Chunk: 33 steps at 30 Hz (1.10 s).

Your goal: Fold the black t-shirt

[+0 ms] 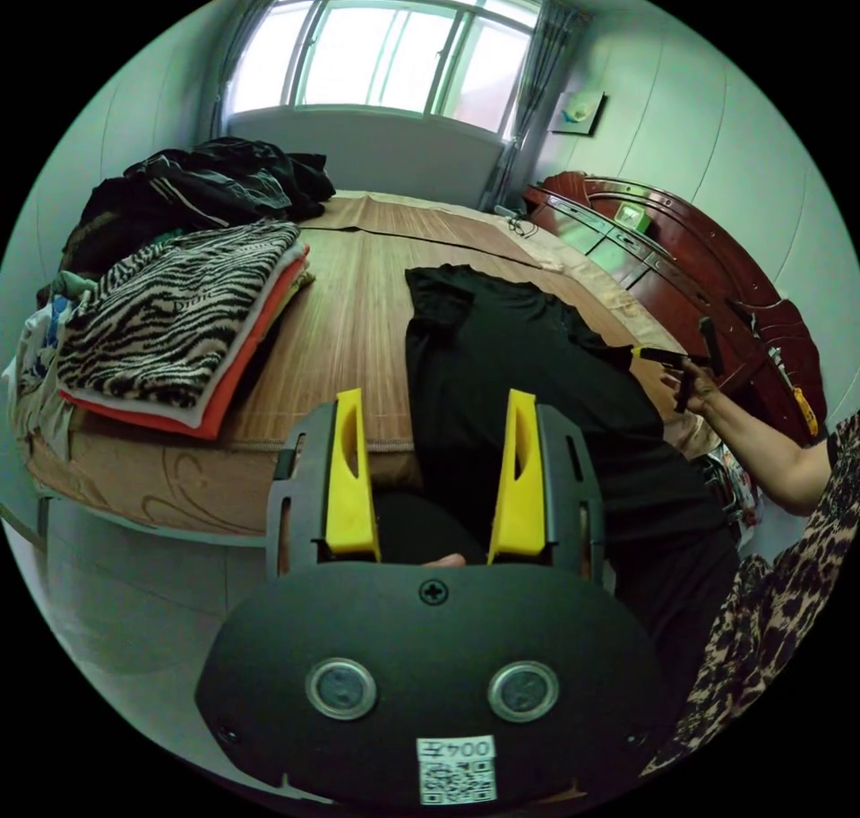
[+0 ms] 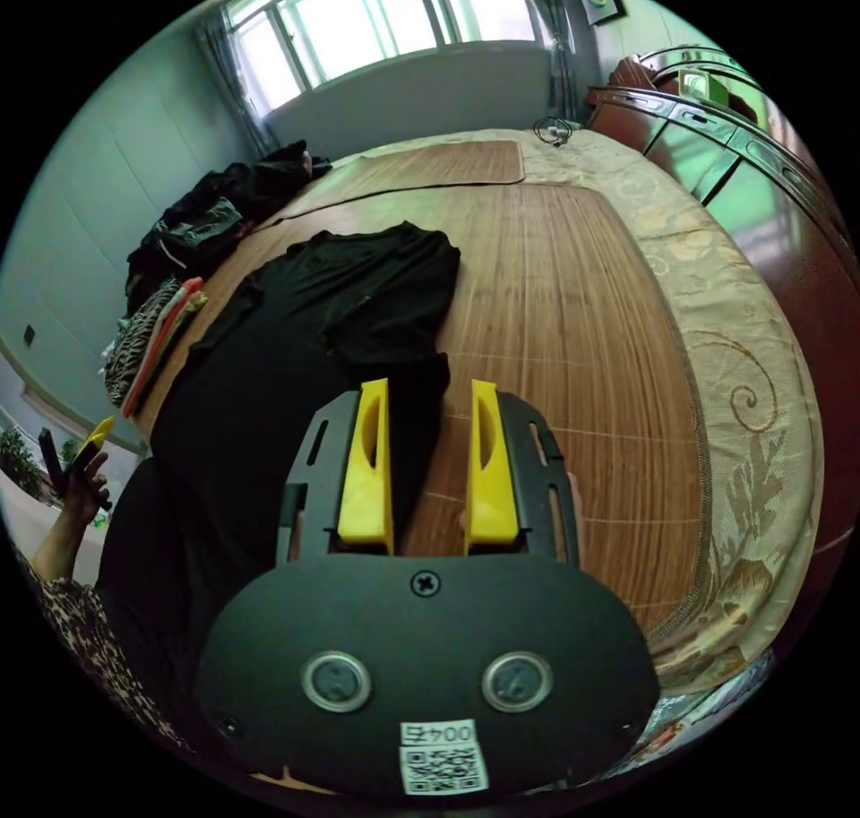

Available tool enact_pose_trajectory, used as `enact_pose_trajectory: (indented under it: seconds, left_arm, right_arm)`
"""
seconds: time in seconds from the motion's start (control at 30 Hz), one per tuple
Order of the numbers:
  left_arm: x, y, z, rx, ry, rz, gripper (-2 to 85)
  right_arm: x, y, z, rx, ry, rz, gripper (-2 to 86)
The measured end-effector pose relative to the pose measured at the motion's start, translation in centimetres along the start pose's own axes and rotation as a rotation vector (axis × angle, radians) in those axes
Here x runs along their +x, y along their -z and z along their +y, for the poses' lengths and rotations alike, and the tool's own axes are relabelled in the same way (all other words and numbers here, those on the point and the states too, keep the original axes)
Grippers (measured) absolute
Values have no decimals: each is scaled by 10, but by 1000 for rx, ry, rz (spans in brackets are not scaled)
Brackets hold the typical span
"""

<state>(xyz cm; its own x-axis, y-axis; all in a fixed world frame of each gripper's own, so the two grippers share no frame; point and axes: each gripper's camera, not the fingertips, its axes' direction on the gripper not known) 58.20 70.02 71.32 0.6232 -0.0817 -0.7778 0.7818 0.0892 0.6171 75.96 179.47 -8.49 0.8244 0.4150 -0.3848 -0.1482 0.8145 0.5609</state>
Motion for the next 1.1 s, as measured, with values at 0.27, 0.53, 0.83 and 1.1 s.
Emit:
enact_pose_trajectory:
  seconds: [0.27,0.53,0.83,1.1]
  left_arm:
    - [-1,-28,-16,-31,-13,3,205]
    - [-7,-58,-38,-25,-6,20,205]
    - [-11,-95,-64,-34,10,23,168]
    - [-3,-155,-127,-11,-70,28,106]
  right_arm:
    - [-25,-9,-15,11,105,51,21]
    - [-50,-27,-5,-78,157,61,117]
    - [-37,-10,-2,45,15,-17,34]
    - [-35,-25,-43,39,15,-74,132]
